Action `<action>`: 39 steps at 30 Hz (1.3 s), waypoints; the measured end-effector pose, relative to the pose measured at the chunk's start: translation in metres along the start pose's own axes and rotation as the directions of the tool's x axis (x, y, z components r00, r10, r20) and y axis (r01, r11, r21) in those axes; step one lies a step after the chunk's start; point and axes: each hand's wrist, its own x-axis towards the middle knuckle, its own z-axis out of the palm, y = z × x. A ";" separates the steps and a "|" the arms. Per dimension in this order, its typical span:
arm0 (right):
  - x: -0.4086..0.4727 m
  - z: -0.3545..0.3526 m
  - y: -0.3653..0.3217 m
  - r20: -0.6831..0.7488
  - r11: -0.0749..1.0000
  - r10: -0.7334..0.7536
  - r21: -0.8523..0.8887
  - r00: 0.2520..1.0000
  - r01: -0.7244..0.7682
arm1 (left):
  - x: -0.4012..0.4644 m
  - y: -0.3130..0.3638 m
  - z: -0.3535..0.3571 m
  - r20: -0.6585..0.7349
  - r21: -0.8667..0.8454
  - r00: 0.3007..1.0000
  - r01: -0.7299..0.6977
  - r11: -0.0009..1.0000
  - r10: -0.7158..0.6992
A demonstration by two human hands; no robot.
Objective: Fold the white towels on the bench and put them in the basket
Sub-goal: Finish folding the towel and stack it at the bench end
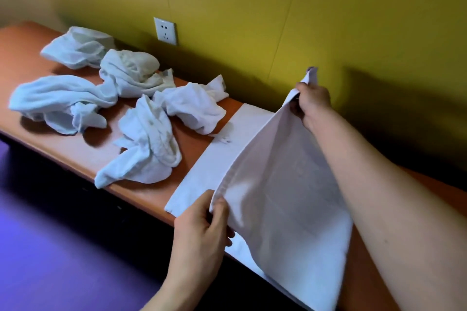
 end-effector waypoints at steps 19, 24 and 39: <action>-0.137 -0.077 0.144 0.201 0.800 -0.179 -0.540 0.963 0.261 | 0.052 -0.116 -0.062 -0.231 0.582 0.972 0.169 0.795 -0.038; -0.212 -0.155 0.188 -0.035 0.769 -0.151 -0.632 0.988 0.095 | 0.059 -0.110 -0.053 -0.232 0.659 0.971 0.107 0.744 0.065; -0.293 -0.198 0.190 -0.226 0.834 0.107 -0.509 0.968 -0.211 | 0.045 -0.069 -0.036 -0.077 0.428 0.988 0.157 0.890 -0.137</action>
